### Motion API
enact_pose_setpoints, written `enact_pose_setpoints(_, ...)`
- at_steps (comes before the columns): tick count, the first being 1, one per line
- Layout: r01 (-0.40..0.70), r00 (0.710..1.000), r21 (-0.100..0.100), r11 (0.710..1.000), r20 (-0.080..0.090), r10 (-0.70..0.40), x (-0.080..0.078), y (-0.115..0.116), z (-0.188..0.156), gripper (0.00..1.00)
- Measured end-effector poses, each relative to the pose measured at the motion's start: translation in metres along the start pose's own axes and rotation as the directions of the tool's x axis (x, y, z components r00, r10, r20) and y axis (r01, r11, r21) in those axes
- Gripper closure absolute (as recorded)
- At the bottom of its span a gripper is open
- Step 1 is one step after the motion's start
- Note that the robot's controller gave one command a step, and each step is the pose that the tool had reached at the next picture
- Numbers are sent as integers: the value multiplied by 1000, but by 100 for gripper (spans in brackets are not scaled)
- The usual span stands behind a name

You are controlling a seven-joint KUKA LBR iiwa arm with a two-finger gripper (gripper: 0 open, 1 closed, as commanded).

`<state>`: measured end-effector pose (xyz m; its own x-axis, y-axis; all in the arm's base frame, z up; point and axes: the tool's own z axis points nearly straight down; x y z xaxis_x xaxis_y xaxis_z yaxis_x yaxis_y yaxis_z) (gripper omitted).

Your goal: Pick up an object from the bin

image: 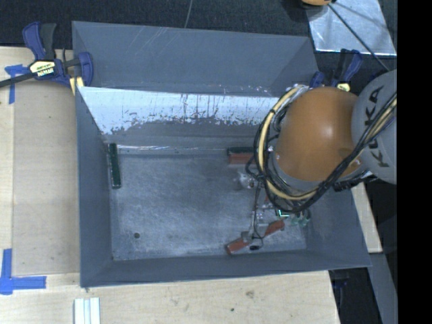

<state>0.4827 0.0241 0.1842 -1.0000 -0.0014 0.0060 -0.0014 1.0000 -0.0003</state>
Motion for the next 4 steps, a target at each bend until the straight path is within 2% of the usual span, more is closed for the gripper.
enact_pose_setpoints(1, -1, 1000, -1, 1000, 9, 1, -2, 0, -4, 0)
enact_pose_setpoints(2, 106, 994, 1, 994, 12, -106, -2, -18, 35, 0)
enact_pose_setpoints(3, 157, 988, 1, 988, 7, -157, -14, -40, 93, 0)
enact_pose_setpoints(4, 401, 916, 2, 916, 4, -401, -12, -15, 112, 100)
